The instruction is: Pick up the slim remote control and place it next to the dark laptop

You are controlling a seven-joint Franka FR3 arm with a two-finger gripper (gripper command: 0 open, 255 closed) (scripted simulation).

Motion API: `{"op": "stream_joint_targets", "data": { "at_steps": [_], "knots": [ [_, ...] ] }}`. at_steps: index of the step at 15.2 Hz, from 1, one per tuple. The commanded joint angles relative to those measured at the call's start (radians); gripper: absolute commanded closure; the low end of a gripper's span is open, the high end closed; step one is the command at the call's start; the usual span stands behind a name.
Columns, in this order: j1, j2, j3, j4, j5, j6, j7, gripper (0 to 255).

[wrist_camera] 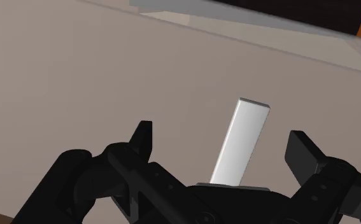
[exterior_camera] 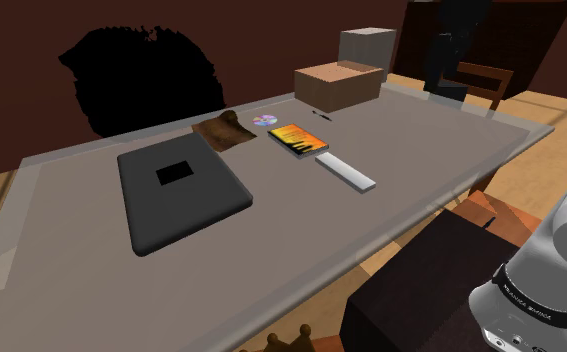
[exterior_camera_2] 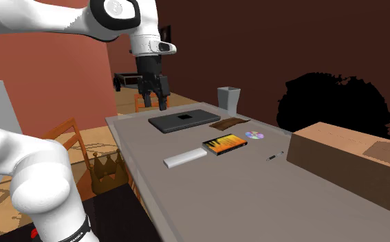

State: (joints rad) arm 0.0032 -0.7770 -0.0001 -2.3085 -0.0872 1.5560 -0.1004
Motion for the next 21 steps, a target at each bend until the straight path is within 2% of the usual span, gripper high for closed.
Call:
{"op": "stream_joint_targets", "data": {
  "at_steps": [1,11,21],
  "knots": [
    [0.0,0.0,0.0,0.0,0.0,0.0,0.0,0],
    [0.021,0.221,0.008,-0.123,0.049,0.327,0.043,0],
    [0.047,0.552,0.019,-0.11,0.101,0.631,0.063,0]
  ]
}}
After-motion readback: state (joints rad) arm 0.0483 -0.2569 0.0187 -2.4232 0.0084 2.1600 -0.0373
